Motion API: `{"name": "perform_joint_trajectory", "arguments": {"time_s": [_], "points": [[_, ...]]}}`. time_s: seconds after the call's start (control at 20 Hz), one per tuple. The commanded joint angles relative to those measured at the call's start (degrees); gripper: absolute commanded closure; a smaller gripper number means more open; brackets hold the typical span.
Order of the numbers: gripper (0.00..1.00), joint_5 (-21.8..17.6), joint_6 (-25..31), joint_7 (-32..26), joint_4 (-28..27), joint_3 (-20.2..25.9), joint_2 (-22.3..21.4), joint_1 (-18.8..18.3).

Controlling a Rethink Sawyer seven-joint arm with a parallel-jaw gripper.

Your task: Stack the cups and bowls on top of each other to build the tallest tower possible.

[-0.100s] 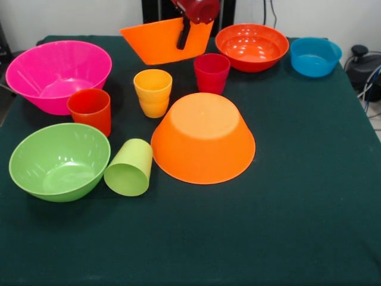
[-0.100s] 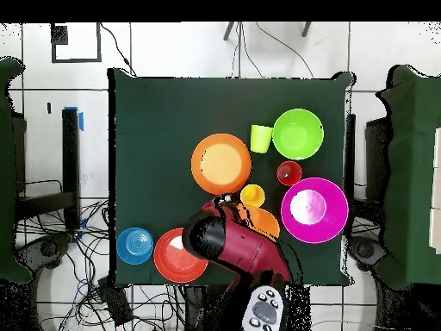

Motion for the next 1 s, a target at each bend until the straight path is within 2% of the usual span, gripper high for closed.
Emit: {"name": "perform_joint_trajectory", "arguments": {"time_s": [0.05,0.65,1.0], "points": [[1.0,-4.88,12.49,-1.17,3.52,1.75,-7.74,1.44],[1.0,-7.24,15.17,-0.33,2.07,1.36,-9.03,1.95],[1.0,-7.21,12.74,0.46,0.53,3.05,-7.11,1.6]]}}
